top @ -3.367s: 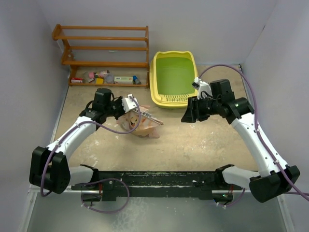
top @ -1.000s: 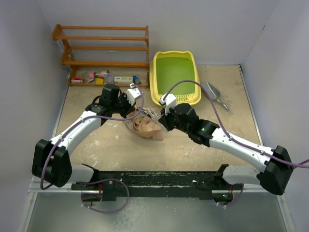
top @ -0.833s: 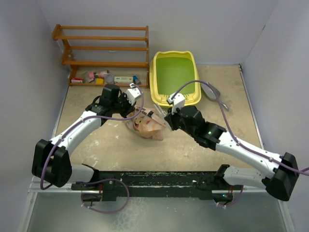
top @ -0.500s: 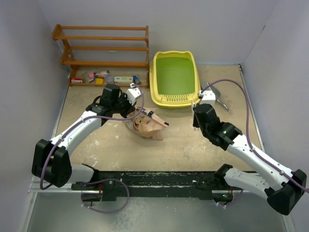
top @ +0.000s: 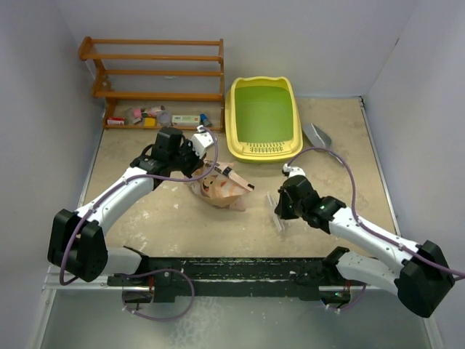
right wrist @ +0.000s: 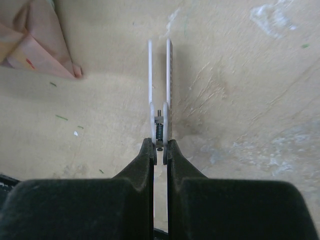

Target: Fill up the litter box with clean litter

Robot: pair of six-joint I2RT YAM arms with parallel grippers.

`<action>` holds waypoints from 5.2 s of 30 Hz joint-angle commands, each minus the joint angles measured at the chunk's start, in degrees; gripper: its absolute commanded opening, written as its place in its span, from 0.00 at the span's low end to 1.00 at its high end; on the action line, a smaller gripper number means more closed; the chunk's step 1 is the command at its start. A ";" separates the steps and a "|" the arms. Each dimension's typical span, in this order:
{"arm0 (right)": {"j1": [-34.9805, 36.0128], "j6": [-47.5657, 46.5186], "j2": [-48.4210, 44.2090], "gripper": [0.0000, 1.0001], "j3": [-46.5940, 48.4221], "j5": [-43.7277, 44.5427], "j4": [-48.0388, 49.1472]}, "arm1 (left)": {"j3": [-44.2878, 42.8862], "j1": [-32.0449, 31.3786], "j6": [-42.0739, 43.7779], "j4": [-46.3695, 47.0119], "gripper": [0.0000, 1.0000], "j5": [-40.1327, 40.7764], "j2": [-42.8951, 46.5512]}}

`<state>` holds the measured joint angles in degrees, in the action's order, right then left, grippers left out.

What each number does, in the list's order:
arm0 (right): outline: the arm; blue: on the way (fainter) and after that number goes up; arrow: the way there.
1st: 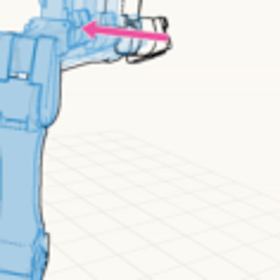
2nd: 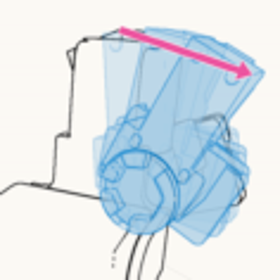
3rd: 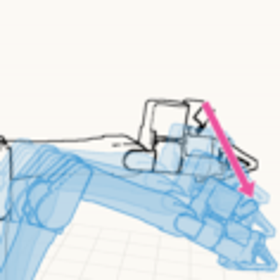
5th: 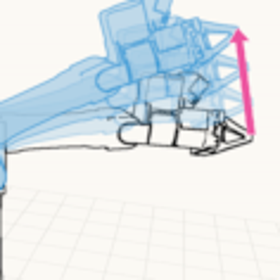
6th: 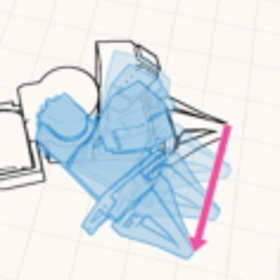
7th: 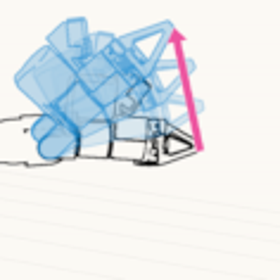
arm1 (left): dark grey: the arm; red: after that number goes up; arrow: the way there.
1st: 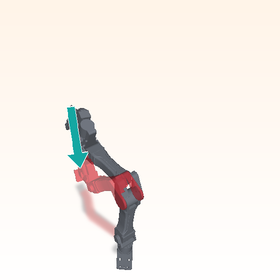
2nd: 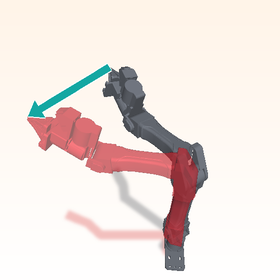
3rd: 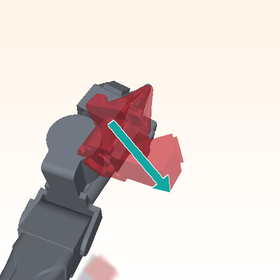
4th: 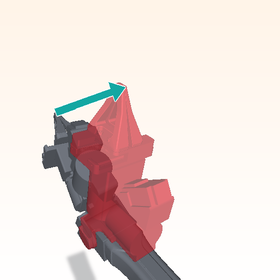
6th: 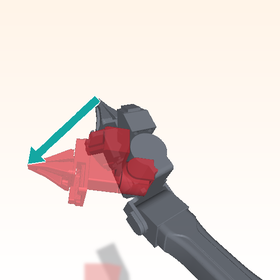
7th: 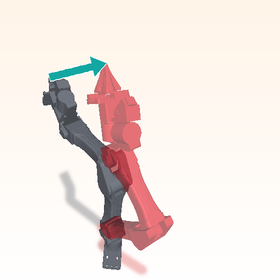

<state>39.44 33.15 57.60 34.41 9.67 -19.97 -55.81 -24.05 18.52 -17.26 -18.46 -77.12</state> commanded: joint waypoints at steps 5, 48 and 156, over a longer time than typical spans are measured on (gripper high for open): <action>0.15 4.27 1.93 0.07 -5.36 -3.94 10.69 | -3.14 -1.36 -1.77 4.13 0.00 -1.62 1.47; 0.25 -0.52 -17.58 0.50 3.20 -4.15 -9.09 | -11.31 20.53 -47.87 6.02 0.66 -35.32 -12.46; -3.40 -10.27 20.76 0.63 14.22 -43.12 39.08 | 3.86 18.25 -39.70 23.35 0.07 -38.10 8.91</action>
<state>37.06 23.38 77.12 44.36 -23.90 12.19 -52.71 -6.02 -20.60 2.24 -57.65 -70.67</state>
